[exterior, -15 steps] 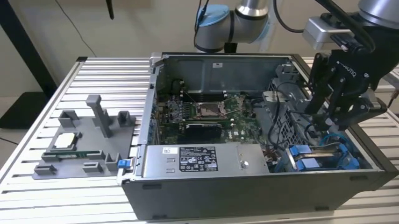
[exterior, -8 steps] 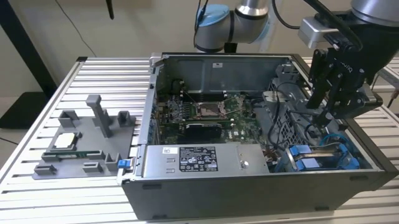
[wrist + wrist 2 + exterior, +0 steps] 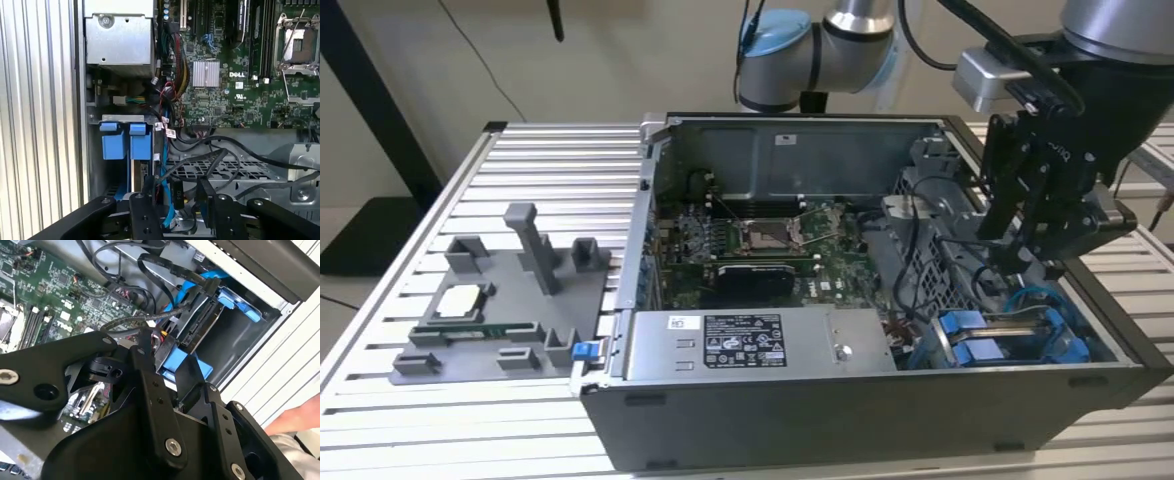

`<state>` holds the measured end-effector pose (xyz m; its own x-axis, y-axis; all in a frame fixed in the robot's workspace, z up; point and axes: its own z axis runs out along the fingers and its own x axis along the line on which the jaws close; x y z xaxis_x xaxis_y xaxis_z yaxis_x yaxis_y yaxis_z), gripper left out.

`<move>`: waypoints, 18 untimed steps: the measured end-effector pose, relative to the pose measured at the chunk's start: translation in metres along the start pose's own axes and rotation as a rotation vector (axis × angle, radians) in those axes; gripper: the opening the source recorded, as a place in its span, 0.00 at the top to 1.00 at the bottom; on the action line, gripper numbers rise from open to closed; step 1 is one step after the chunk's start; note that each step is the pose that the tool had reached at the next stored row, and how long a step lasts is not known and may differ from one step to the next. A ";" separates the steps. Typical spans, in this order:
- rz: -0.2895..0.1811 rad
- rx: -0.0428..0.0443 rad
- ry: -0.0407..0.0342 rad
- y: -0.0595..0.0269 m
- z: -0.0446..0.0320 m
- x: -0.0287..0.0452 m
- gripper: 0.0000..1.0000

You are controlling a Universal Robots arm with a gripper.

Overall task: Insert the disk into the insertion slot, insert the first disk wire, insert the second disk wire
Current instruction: 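Insert the first disk wire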

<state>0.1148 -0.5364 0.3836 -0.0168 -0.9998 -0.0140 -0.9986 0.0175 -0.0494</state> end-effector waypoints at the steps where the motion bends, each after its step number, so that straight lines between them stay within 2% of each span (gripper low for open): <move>1: 0.000 0.0052 0.0011 0.0000 0.0004 0.0000 0.00; 3: -0.001 0.0130 0.0019 -0.0001 0.0010 -0.0001 0.00; 6: -0.001 0.0164 0.0020 -0.0001 0.0011 0.0000 0.00; 18: 0.000 0.0227 0.0017 0.0023 0.0011 0.0000 0.00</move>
<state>0.1125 -0.5363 0.3824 -0.0167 -0.9998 -0.0123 -0.9972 0.0175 -0.0721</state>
